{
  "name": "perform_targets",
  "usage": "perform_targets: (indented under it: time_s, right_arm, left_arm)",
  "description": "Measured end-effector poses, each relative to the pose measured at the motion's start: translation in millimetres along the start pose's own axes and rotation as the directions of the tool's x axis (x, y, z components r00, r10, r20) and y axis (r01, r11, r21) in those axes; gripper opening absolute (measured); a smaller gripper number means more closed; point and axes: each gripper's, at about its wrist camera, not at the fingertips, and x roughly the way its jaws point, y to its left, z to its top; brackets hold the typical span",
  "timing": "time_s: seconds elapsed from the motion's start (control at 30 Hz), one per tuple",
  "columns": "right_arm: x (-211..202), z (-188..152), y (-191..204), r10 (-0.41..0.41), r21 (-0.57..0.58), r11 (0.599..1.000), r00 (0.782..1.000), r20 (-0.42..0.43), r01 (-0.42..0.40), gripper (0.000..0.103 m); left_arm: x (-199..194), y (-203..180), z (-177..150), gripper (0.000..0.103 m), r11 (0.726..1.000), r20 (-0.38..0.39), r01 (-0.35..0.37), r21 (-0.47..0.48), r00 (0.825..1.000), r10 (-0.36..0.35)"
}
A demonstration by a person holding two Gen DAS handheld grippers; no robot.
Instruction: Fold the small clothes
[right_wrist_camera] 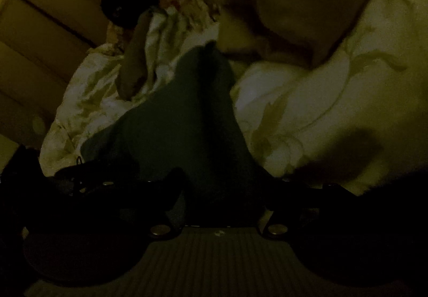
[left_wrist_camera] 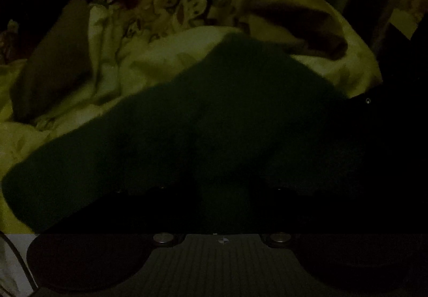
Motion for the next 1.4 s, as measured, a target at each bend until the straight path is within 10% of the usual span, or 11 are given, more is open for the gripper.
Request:
perform_targets:
  time_s: [0.2,0.3,0.67,0.93,1.1,1.27,1.4]
  right_arm:
    - [23,7,8,-0.042,-0.030,0.999,0.995,-0.093,0.039,0.072]
    - [33,3,18,-0.025,-0.065,0.998,0.995,-0.095,0.019,0.038]
    - [-4,12,60,0.129,-0.088,0.988,0.991,0.034,-0.125,0.029]
    - [21,-2,179,0.146,-0.416,0.896,0.988,-0.055,-0.155,0.029]
    - [70,-41,231,0.088,-0.582,0.796,0.984,-0.156,-0.163,0.029]
    - [101,-72,246,0.034,-0.627,0.761,0.975,-0.221,-0.168,0.041]
    - [123,-83,237,0.123,-0.533,0.805,0.952,-0.280,-0.261,0.080]
  left_arm:
    - [15,-4,1,0.103,1.000,-0.002,-0.014,0.002,1.000,0.014]
    - [13,-3,0,0.103,1.000,0.008,-0.002,-0.009,1.000,0.002]
    - [-40,-26,-40,0.103,0.982,-0.030,0.094,0.165,0.995,-0.091]
    - [-115,35,-78,0.103,0.996,0.043,-0.057,-0.071,0.997,0.060]
    - [-190,91,-104,0.103,0.923,0.112,-0.262,-0.282,0.946,0.303]
    - [-226,109,-100,0.103,0.899,0.323,-0.099,-0.427,0.911,0.254]
    - [-224,98,-72,0.103,0.919,0.501,0.162,-0.358,0.864,0.043]
